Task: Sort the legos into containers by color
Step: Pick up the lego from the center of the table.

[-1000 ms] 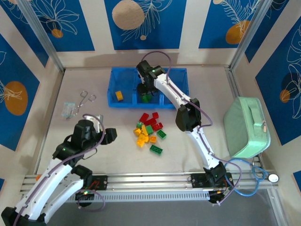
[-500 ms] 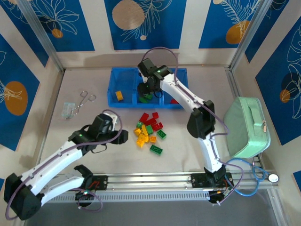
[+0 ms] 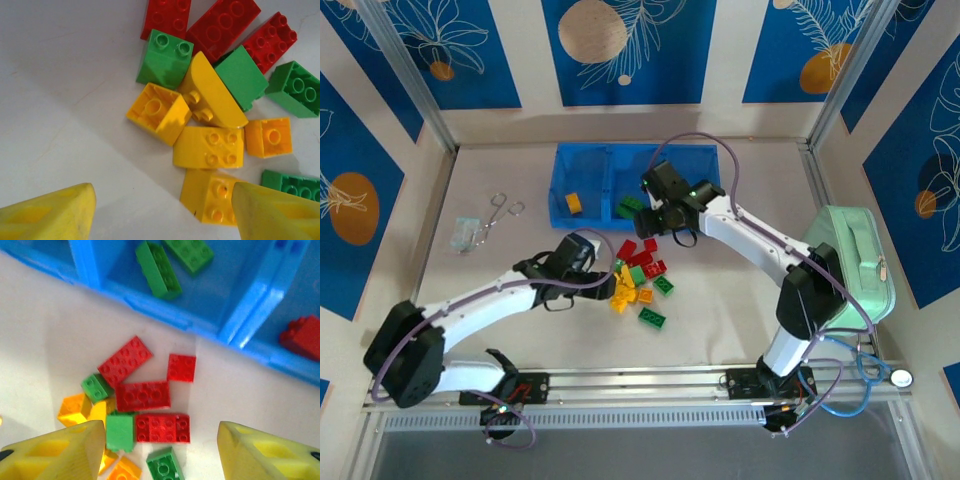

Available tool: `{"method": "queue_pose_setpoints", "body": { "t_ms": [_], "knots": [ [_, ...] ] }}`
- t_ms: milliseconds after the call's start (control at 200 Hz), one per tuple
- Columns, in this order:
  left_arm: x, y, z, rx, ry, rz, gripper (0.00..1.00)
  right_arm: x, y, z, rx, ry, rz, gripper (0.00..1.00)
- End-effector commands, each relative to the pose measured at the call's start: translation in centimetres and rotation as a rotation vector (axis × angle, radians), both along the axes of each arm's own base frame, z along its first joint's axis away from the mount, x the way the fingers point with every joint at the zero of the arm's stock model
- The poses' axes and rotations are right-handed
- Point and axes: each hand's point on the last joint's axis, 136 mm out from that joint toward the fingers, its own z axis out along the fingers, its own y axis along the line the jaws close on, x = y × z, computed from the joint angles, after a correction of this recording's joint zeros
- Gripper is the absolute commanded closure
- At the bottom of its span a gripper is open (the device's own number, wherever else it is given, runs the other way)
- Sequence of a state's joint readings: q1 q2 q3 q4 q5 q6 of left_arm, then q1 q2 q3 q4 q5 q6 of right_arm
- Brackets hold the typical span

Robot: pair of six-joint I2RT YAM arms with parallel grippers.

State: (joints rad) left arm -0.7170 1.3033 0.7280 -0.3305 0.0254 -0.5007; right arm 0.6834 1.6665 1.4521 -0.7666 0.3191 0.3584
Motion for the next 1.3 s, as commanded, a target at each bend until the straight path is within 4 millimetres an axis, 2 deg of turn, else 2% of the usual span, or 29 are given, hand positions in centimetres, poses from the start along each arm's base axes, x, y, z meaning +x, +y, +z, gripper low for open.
{"method": "queue_pose_setpoints", "body": {
  "t_ms": [0,350,700,1036,1296],
  "knots": [
    [1.5,-1.9,0.6,-0.052,-0.022,0.007,0.28,-0.8,-0.7,1.6,0.064,-0.052,-0.052,0.39],
    [3.6,-3.1,-2.5,-0.002,0.019,0.051,0.32,-4.6,-4.5,-0.5,0.097,-0.027,-0.134,0.4],
    [4.0,-2.8,-5.2,0.059,0.061,0.076,0.37,-5.8,-6.8,-1.0,0.131,-0.03,-0.186,0.41],
    [4.2,-2.7,-5.9,0.099,0.075,0.075,0.48,-6.6,-7.7,-2.0,0.134,-0.017,-0.214,0.41],
    [3.1,-1.9,-5.0,0.114,0.055,0.087,0.45,-7.2,-8.1,-2.6,0.141,-0.007,-0.226,0.41]
  ]
}}
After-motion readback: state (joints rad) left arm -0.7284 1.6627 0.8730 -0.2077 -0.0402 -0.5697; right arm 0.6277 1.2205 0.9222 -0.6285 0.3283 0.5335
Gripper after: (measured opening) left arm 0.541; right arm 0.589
